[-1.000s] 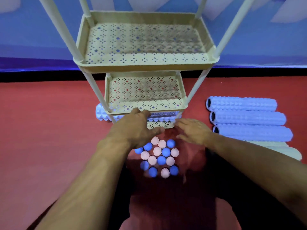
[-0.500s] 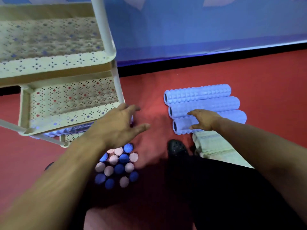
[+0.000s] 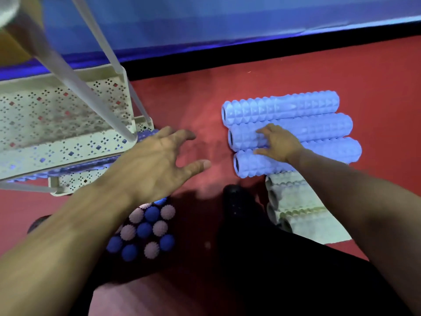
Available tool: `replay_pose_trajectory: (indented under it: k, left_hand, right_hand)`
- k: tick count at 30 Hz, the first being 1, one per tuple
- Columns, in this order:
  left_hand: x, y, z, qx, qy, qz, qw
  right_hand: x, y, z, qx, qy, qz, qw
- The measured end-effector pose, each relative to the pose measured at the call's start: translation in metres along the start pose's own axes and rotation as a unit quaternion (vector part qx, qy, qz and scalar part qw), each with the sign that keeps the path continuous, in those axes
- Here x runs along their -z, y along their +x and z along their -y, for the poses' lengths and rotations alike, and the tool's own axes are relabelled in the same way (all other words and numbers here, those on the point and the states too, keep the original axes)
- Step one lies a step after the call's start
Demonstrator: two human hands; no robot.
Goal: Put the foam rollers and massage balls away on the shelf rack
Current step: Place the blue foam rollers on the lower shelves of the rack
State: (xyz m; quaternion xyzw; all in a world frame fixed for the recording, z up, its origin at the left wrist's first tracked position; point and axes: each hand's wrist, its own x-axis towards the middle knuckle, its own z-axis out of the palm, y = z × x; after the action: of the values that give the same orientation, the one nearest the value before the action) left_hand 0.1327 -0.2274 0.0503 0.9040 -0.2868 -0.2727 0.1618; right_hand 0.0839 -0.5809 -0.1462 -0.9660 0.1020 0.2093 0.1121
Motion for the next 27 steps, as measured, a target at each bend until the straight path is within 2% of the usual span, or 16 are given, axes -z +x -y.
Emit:
replay_pose_trajectory:
  k: [3,7,11,16,20,24,27]
  left_hand:
    - [-0.004,0.008,-0.001,0.018,0.0,-0.008,1.0]
    - [-0.007,0.024,0.002,0.032,-0.015,-0.022,0.999]
    - [-0.007,0.037,0.007,0.059,-0.057,-0.049,0.995]
    - [-0.015,0.045,0.013,0.067,-0.057,-0.044,0.995]
    - [-0.021,0.051,0.014,0.073,-0.051,-0.042,0.995]
    - [-0.03,0.055,0.009,0.073,-0.056,-0.046,0.995]
    - [-0.032,0.053,0.01,0.077,-0.066,-0.045,0.994]
  right_hand:
    - [0.016,0.035,0.01,0.026,0.003,-0.027,0.999]
    - [0.024,0.085,0.019,0.039,-0.02,-0.022,0.999]
    - [0.023,0.124,0.01,0.008,-0.036,0.013,0.999]
    - [0.02,0.161,0.005,0.003,-0.043,-0.017,0.999]
    - [0.011,0.177,0.011,-0.028,-0.079,-0.008,0.996]
    - [-0.012,0.183,0.014,-0.048,-0.095,-0.065,0.992]
    - [-0.011,0.184,0.009,-0.028,-0.107,-0.093,0.99]
